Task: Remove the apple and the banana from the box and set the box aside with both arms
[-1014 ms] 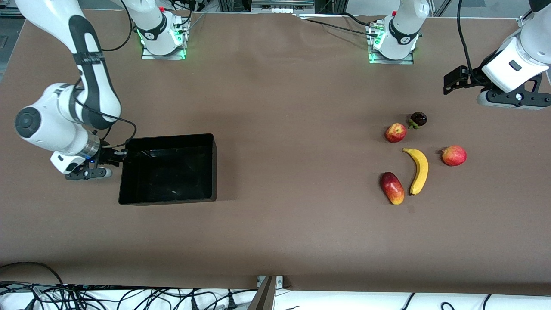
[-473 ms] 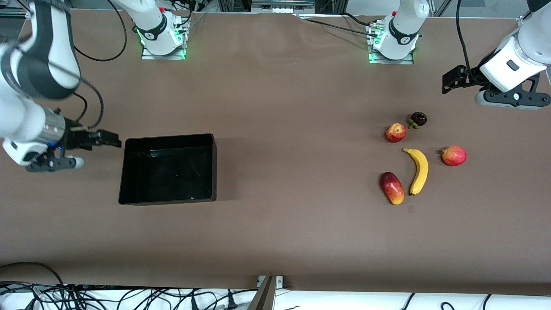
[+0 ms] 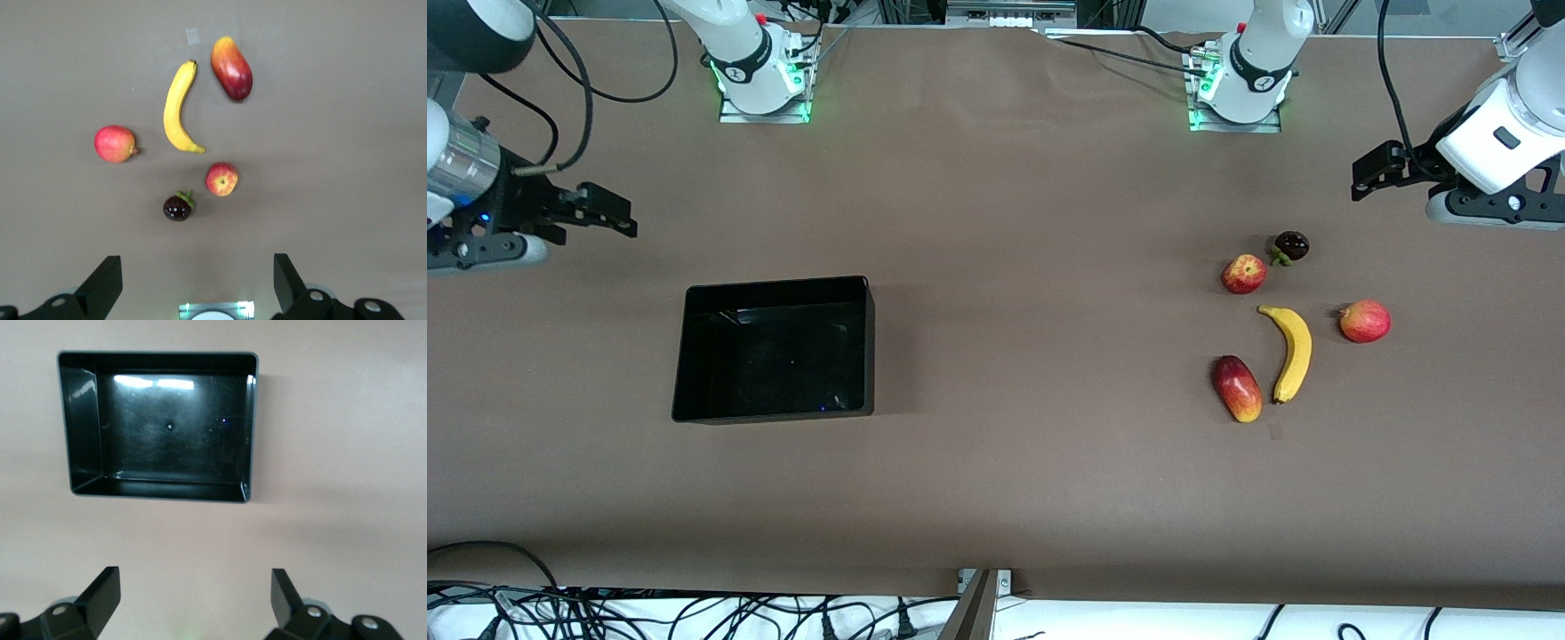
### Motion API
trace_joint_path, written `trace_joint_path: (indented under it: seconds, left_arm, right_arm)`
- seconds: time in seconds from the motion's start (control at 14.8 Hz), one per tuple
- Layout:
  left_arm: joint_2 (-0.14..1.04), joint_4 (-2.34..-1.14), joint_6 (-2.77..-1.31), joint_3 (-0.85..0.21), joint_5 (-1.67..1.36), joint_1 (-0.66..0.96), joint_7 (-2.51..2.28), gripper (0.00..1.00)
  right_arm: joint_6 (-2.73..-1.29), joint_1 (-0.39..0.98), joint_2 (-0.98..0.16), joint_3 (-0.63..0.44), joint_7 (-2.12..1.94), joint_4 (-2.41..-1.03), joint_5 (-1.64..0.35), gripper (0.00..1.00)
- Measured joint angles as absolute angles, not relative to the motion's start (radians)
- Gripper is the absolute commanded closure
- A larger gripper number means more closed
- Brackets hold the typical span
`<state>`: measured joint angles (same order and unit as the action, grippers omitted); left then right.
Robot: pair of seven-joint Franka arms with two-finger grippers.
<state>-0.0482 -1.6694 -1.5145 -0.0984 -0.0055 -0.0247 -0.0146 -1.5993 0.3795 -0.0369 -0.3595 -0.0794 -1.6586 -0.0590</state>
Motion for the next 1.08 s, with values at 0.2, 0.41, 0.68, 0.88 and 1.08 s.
trace_joint_path:
  seconds: [0.2,0.41,0.68,0.88,1.08]
  left_arm:
    - [-0.045,-1.655,-1.544,-0.092,0.001,0.024,-0.016,0.00]
    - [-0.037,-1.653,-1.591,-0.087,0.013,0.044,-0.018,0.00]
    - [-0.030,-1.653,-1.598,-0.069,0.014,0.031,-0.018,0.00]
    - [-0.030,-1.653,-1.598,-0.068,0.014,0.027,-0.018,0.00]
    - [-0.030,-1.651,-1.598,-0.068,0.014,0.027,-0.017,0.00]
  right_arm:
    - [-1.609,0.379,0.011,-0.362,-0.088,-1.714,-0.036,0.00]
    - [-1.627,0.339,0.018,-0.329,-0.101,-1.725,-0.032,0.00]
    - [-1.636,0.162,0.018,-0.180,-0.122,-1.728,-0.030,0.00]
    - [-1.636,0.035,0.019,-0.058,-0.126,-1.728,-0.030,0.00]
    - [-1.637,0.016,0.023,-0.025,-0.126,-1.718,-0.029,0.00]
